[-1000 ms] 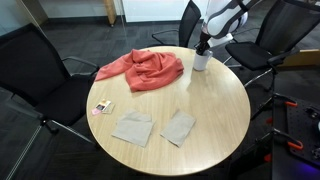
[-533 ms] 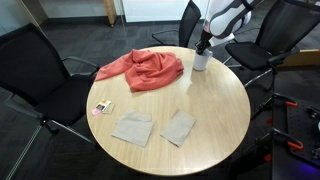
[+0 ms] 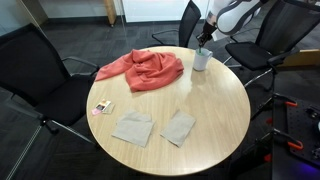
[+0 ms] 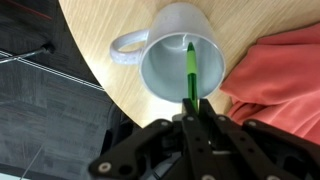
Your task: Remove the pen from the mug cup and move the mug cup to the left
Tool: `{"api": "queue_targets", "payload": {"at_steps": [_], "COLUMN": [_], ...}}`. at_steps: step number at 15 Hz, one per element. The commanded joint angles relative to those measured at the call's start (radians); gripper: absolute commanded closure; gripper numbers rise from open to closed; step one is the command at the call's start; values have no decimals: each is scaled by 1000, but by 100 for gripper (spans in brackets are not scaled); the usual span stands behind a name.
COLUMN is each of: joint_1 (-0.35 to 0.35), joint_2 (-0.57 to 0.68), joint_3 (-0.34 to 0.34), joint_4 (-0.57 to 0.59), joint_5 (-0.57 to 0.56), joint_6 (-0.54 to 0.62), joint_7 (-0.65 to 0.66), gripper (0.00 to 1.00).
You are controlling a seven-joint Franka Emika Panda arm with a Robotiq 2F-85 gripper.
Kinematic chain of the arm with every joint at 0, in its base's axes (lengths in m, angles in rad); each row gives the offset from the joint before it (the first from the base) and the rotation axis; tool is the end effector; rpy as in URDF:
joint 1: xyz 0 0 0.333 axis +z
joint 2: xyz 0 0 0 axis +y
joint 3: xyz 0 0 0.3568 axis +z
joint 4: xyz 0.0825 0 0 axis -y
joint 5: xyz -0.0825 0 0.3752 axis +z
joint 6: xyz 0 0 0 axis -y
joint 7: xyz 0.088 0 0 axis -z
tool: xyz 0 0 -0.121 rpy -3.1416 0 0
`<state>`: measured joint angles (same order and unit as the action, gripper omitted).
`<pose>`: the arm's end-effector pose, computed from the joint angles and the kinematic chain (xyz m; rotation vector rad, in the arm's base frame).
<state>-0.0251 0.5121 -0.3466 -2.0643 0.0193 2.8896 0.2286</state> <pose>0.6016 -0.2202 0.2606 2.8177 -0.7918 0.4904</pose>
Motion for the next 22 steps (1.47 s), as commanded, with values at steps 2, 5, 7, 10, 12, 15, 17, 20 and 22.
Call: {"api": "queue_targets", "payload": {"at_steps": [2, 5, 7, 10, 12, 15, 17, 20, 22], "joint_1": [100, 162, 212, 257, 259, 243, 247, 101, 61], "joint_2": [-119, -190, -246, -324, -380, -427, -435, -423, -399], "joint_3": [-102, -166, -214, -251, -231, -163, -131, 70, 135], "joint_4": [-106, -147, -178, -217, -242, -268, -273, -259, -240], "joint_5": [-99, -179, -224, -289, -294, -236, -204, -168, -133], "joint_6": [46, 43, 35, 31, 11, -28, -65, -139, -186], "joint_7": [92, 138, 152, 152, 108, 6, -47, -118, -157], "gripper": [97, 97, 97, 97, 97, 97, 97, 97, 97]}}
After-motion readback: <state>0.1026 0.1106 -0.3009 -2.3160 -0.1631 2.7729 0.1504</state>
